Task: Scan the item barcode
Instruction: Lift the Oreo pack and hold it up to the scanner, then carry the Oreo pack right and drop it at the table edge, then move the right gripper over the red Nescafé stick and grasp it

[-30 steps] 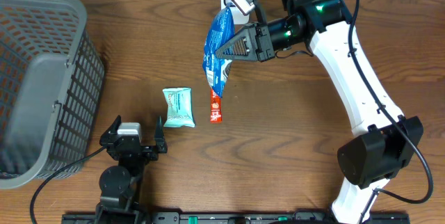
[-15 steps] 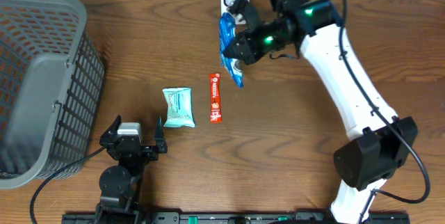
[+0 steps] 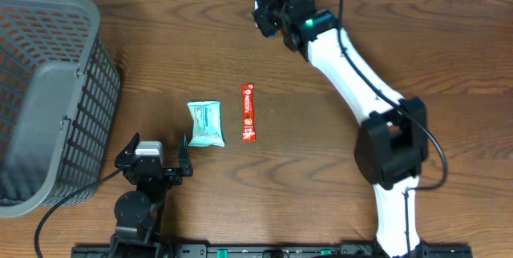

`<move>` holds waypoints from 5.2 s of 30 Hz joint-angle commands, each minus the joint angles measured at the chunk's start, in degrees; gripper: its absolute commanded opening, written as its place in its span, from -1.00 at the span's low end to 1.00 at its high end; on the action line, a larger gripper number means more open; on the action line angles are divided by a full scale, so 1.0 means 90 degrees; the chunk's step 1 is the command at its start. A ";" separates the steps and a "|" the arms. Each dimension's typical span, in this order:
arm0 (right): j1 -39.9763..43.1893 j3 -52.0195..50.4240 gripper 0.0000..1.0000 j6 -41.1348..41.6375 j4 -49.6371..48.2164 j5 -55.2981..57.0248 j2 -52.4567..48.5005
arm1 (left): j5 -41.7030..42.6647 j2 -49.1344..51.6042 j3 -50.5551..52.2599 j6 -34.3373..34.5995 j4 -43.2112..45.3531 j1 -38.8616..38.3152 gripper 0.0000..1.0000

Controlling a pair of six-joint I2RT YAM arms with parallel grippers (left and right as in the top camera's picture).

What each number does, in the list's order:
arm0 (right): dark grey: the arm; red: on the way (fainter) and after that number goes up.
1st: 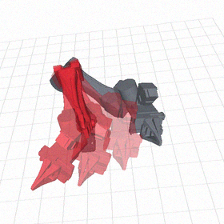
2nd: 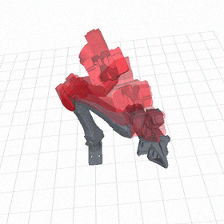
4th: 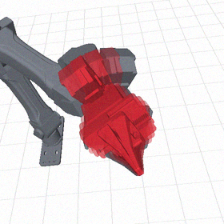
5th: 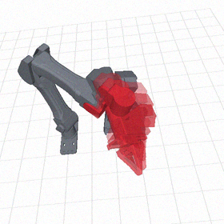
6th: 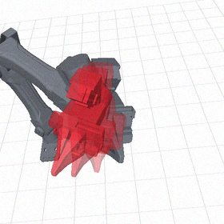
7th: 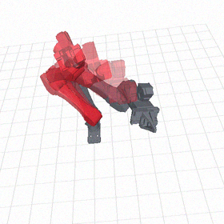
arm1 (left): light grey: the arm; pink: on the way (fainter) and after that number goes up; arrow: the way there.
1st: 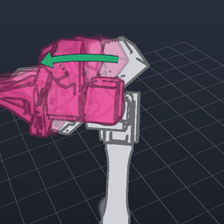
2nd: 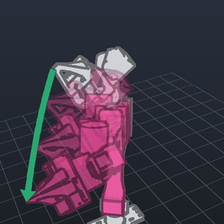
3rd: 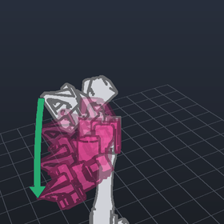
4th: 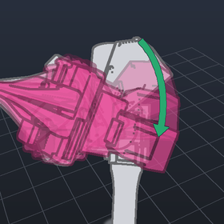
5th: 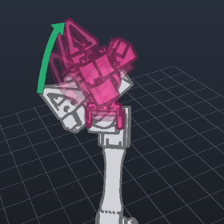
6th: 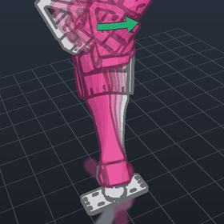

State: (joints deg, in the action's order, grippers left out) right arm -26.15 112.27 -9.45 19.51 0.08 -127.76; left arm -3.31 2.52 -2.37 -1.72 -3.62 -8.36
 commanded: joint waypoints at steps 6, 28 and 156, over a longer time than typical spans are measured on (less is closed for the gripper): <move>0.0036 0.0534 -0.99 -0.1275 -0.1537 0.1018 -0.0886 | -0.0032 0.0000 0.0204 0.0007 -0.0085 0.0005 0.96; -0.0153 0.2166 -0.98 -0.2657 -0.1037 0.2067 -0.2283 | -0.0029 0.0000 0.0204 0.0007 -0.0085 0.0005 0.96; -0.1484 -0.1695 -0.98 0.3951 0.3434 -0.0333 -0.0750 | -0.0032 0.0000 0.0204 0.0007 -0.0085 0.0005 0.96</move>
State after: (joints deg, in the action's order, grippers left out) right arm -38.39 98.83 25.71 47.13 -2.20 -130.08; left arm -3.31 2.52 -2.37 -1.72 -3.62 -8.36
